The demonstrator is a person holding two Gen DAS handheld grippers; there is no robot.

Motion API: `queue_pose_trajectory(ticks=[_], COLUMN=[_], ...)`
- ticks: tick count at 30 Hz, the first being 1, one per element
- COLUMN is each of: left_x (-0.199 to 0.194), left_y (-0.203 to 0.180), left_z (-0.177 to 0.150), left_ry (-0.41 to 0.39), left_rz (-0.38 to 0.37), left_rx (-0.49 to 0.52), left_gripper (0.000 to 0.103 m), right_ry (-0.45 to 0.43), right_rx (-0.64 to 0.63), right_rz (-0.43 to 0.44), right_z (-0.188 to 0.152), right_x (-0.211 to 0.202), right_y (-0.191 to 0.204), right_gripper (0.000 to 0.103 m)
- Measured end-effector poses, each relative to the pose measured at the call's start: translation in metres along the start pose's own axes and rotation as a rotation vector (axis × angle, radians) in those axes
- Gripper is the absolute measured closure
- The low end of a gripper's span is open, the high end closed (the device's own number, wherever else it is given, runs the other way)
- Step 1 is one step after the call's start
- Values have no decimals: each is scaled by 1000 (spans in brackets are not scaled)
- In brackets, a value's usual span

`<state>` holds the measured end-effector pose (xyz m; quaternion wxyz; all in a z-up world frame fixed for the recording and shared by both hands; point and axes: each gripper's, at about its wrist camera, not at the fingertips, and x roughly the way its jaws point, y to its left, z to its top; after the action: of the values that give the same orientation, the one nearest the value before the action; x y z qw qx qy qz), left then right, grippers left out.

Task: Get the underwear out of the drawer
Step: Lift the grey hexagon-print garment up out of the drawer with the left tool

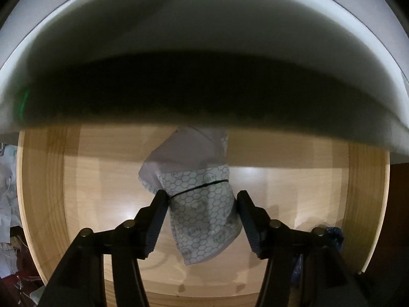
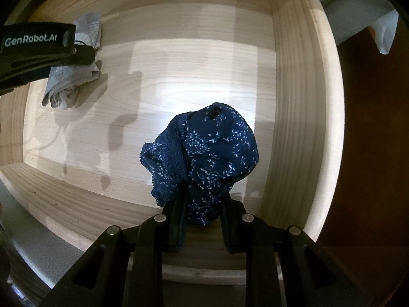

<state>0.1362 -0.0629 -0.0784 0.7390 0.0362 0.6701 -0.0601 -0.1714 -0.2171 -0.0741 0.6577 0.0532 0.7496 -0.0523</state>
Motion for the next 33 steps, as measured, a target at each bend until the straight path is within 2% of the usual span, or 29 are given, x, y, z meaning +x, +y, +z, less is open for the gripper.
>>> queue_pose_trajectory(ticks=[1, 4, 8, 10, 16, 26, 33], left_x=[0, 8, 14, 15, 16, 17, 21], left_y=[2, 4, -2, -5, -9, 0, 12], left_z=[0, -1, -5, -8, -17, -20, -30], left_ry=[2, 25, 42, 47, 64, 109, 107], left_rz=[-6, -14, -8, -3, 8, 14, 14], left_rx=[8, 32, 60, 72, 108, 109, 92], left_gripper=[46, 46, 54, 55, 57, 57, 58], right_ry=[1, 1, 2, 4, 7, 19, 22], right_rx=[0, -1, -1, 0, -1, 0, -1], right_rz=[0, 0, 0, 0, -1, -5, -6], right_z=[14, 17, 18, 39, 44, 62, 65], right_x=[12, 15, 16, 24, 27, 14, 14], right_y=[11, 15, 14, 16, 19, 12, 13], right_gripper=[83, 83, 83, 83, 83, 83, 82])
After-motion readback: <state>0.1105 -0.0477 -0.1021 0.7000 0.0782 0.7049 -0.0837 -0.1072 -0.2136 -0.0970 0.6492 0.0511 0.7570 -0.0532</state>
